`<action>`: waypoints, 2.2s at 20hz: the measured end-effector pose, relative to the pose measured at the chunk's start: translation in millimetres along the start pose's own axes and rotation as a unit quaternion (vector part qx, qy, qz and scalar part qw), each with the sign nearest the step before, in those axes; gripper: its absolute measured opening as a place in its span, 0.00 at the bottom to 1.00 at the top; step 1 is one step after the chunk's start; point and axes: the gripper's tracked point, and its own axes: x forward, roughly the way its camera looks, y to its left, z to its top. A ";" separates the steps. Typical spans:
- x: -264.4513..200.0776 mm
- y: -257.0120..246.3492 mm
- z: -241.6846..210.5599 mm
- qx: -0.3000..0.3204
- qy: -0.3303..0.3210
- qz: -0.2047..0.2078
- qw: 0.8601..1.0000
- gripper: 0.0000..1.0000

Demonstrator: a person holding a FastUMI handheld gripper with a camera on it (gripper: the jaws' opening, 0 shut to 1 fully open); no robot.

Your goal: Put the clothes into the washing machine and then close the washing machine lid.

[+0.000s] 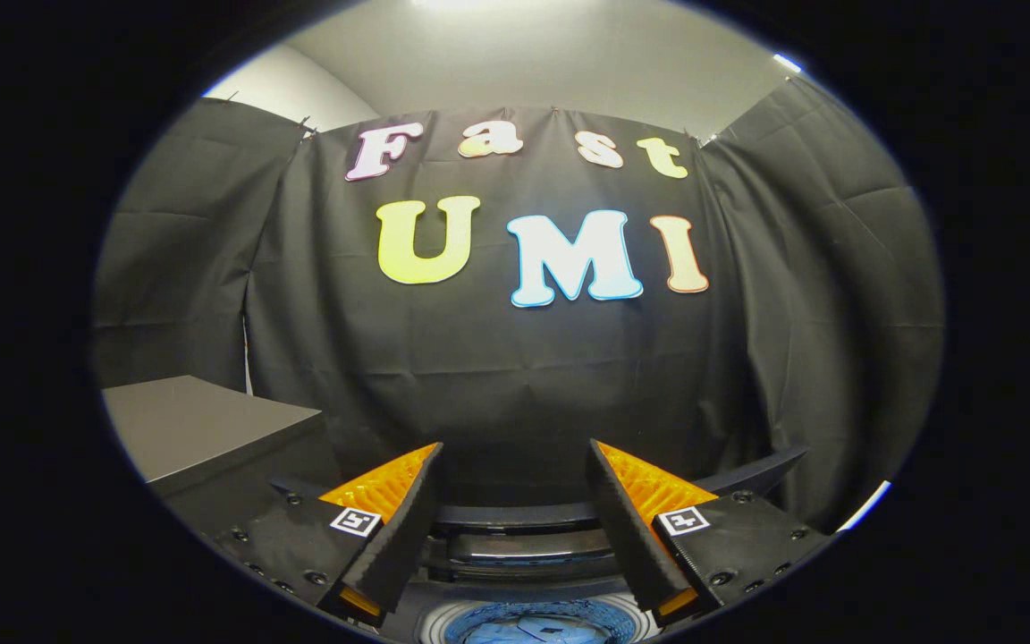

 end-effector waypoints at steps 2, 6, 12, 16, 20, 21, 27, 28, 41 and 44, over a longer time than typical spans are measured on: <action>-6.3 -0.5 -2.2 -0.001 -0.001 0.000 1.000 0.97; -16.1 0.0 -7.1 -0.001 0.002 -0.001 1.000 0.97; -38.9 -0.6 -18.1 -0.001 0.012 -0.001 1.000 0.97; -50.9 -0.6 -27.6 -0.005 0.021 0.001 1.000 0.97; -63.4 -6.6 -42.7 -0.004 0.040 -0.006 0.999 0.98; -67.2 -8.3 -43.5 -0.001 0.040 -0.008 0.999 0.98; -88.1 -10.0 -52.3 0.005 0.046 -0.008 0.999 0.98; -91.2 -9.2 -52.6 0.005 0.048 -0.007 0.999 0.98; -165.8 27.0 45.5 0.002 -0.029 0.007 1.000 0.97; -187.4 27.3 64.1 0.006 -0.049 -0.003 0.999 0.97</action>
